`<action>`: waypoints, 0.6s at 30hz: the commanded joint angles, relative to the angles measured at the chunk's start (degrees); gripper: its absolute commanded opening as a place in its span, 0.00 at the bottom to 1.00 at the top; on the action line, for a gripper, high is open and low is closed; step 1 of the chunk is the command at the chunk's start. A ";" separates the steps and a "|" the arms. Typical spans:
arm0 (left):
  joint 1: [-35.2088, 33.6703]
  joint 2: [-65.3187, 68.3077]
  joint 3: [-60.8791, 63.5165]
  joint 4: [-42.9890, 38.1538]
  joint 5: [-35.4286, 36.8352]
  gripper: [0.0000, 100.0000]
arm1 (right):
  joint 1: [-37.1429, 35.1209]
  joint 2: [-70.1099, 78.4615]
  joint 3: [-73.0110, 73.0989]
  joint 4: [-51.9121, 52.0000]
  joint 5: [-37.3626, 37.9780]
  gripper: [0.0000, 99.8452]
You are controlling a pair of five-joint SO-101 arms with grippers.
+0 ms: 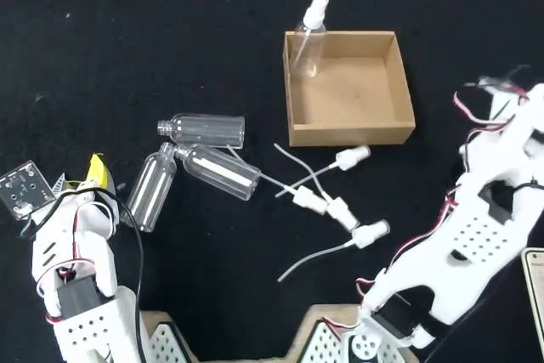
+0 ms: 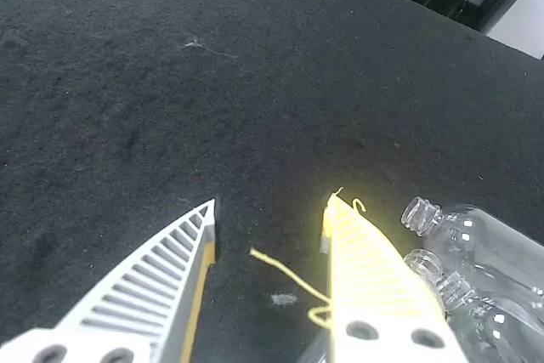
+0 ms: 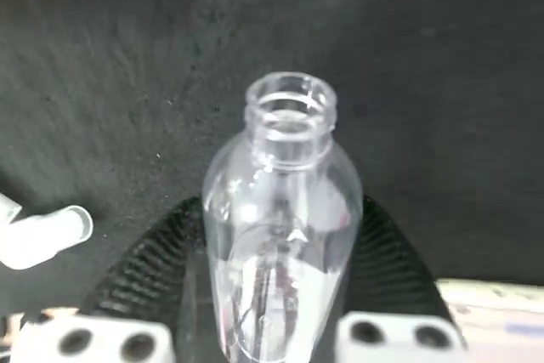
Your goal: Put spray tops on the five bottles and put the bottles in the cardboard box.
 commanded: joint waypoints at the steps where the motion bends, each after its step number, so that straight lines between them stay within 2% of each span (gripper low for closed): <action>1: 0.13 -0.26 -0.57 -0.26 -0.44 0.20 | -2.64 -12.09 -2.68 2.11 -1.32 0.11; 7: 0.13 -0.26 -0.57 -0.26 -0.44 0.20 | -4.66 -29.85 10.33 -1.49 -1.32 0.11; 15: 0.13 -0.26 -0.66 -0.26 -0.44 0.20 | -5.10 -54.90 48.22 -30.42 -5.19 0.11; 18: 0.48 -0.26 -0.66 -0.26 -0.44 0.20 | -6.51 -63.96 58.86 -38.07 -8.44 0.11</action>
